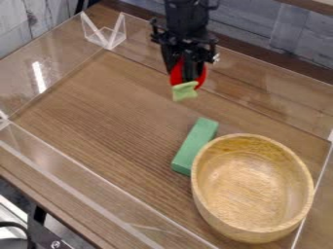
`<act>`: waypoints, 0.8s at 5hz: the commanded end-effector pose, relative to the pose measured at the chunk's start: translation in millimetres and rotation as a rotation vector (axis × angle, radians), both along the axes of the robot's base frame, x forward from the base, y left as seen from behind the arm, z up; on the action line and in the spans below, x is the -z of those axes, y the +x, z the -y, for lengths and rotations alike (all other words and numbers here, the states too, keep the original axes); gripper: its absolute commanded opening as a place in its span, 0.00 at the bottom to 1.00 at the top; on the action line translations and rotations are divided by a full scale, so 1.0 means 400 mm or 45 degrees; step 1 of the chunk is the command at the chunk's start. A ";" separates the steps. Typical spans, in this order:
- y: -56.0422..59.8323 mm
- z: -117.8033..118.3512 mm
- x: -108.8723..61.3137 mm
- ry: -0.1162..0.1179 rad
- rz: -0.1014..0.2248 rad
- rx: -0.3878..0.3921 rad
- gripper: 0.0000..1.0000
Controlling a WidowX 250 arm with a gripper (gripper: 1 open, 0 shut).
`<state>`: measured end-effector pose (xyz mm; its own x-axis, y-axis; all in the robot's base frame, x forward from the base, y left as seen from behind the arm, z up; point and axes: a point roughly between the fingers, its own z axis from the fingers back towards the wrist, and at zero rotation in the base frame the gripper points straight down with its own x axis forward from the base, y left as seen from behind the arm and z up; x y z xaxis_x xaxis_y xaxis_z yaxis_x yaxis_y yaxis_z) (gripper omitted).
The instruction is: Move the red fruit to the right
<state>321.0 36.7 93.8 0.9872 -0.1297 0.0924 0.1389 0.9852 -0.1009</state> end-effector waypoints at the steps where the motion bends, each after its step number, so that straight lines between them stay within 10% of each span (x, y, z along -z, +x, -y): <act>1: 0.033 -0.028 -0.019 0.018 0.080 -0.002 0.00; 4: 0.073 -0.083 0.030 0.022 0.079 -0.042 0.00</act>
